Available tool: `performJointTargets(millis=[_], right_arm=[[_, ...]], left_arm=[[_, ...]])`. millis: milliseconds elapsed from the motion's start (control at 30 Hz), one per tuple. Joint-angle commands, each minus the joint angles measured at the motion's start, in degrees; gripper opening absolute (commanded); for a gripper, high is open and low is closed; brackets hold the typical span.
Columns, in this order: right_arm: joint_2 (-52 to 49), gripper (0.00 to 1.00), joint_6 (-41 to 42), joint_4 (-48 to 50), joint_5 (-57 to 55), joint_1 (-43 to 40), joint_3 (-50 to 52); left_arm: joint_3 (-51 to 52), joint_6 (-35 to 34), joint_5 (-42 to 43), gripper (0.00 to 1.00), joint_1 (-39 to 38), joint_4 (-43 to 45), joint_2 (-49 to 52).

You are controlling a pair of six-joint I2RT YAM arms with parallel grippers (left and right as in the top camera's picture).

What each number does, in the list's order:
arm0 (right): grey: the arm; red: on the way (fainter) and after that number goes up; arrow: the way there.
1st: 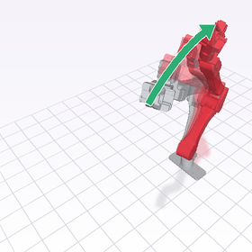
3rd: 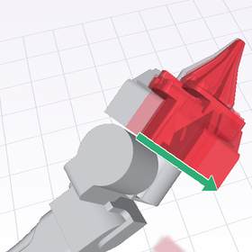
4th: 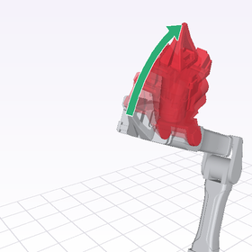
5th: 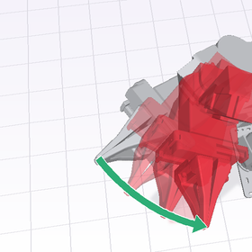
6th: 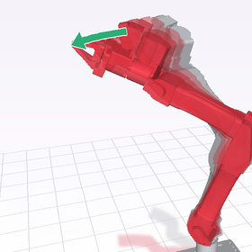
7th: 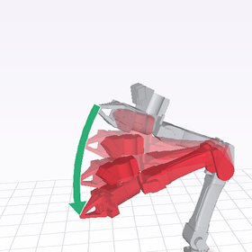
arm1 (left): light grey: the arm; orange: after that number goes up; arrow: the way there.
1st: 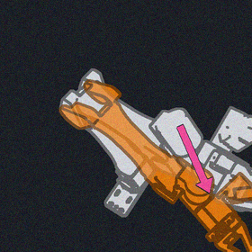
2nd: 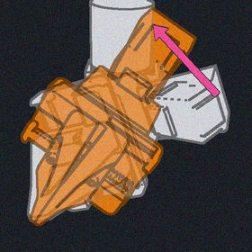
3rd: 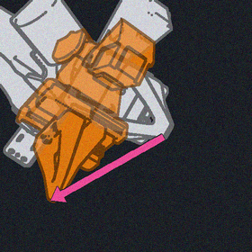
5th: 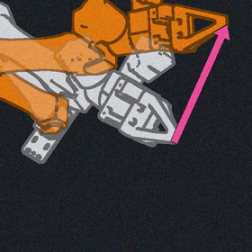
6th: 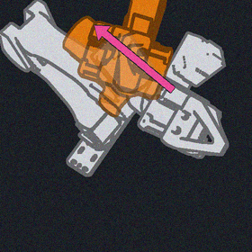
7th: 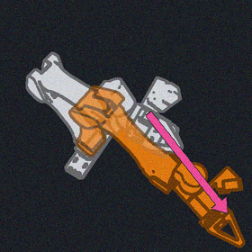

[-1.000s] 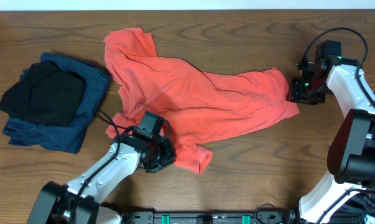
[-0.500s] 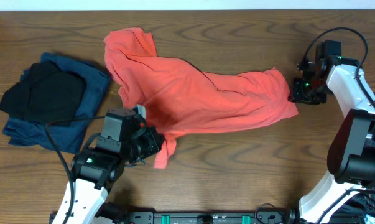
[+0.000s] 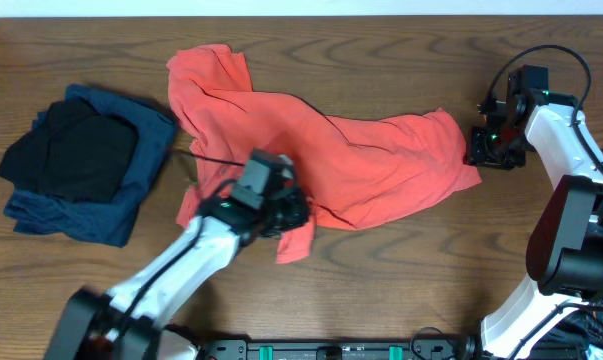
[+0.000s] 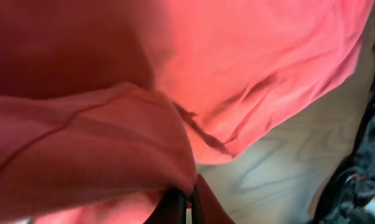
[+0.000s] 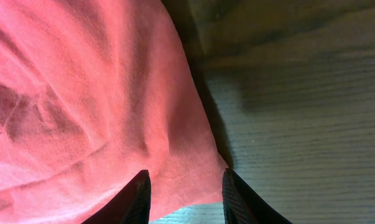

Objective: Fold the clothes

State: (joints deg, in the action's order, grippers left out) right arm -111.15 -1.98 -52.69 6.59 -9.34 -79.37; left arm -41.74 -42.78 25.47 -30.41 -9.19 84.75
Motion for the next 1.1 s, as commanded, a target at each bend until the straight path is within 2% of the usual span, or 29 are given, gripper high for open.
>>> performJointTargets(millis=[0,67,100,167,200,333,467,567,633,800,967,1067], right_arm=[[-0.5,0.36,-0.2,-0.1,-0.2,0.7,0.1],[-0.5,0.36,-0.2,-0.1,-0.2,0.7,0.1],[-0.5,0.36,-0.2,-0.1,-0.2,0.7,0.1],[-0.5,0.36,-0.2,-0.1,-0.2,0.7,0.1],[-0.5,0.36,-0.2,-0.1,-0.2,0.7,0.1],[-0.5,0.36,-0.2,-0.1,-0.2,0.7,0.1],[-0.5,0.36,-0.2,0.0,-0.2,0.7,0.1],[-0.5,0.36,-0.2,0.1,-0.2,0.7,0.1],[-0.5,0.36,-0.2,0.0,-0.2,0.7,0.1],[-0.5,0.36,-0.2,-0.5,-0.2,0.7,0.1],[-0.5,0.36,-0.2,-0.6,-0.2,0.7,0.1],[-0.5,0.36,-0.2,-0.7,-0.2,0.7,0.1]], left_arm=[[-0.5,-1.5,1.2,0.06,-2.7,5.6,4.3],[-0.5,-1.5,1.2,0.08,-3.4,9.0,5.3],[-0.5,-1.5,1.1,0.17,-3.4,9.8,5.3],[-0.5,-1.4,1.1,0.45,-3.3,10.2,4.9],[-0.5,-1.4,1.2,0.52,-2.9,9.5,4.3],[-0.5,0.9,1.5,0.63,-1.5,2.5,0.3],[-0.5,1.2,-2.1,0.64,-0.4,-9.2,-6.1],[-0.4,-5.3,-5.8,0.64,-0.5,-17.0,-8.3],[-0.3,-8.6,-6.8,0.64,-0.5,-19.1,-8.0],[2.1,-18.6,-7.0,0.64,-0.5,-17.2,-5.8],[4.1,-24.9,-7.5,0.58,-0.5,-12.9,-3.1],[4.2,-28.0,-11.5,0.55,-0.5,-12.8,-1.8]])
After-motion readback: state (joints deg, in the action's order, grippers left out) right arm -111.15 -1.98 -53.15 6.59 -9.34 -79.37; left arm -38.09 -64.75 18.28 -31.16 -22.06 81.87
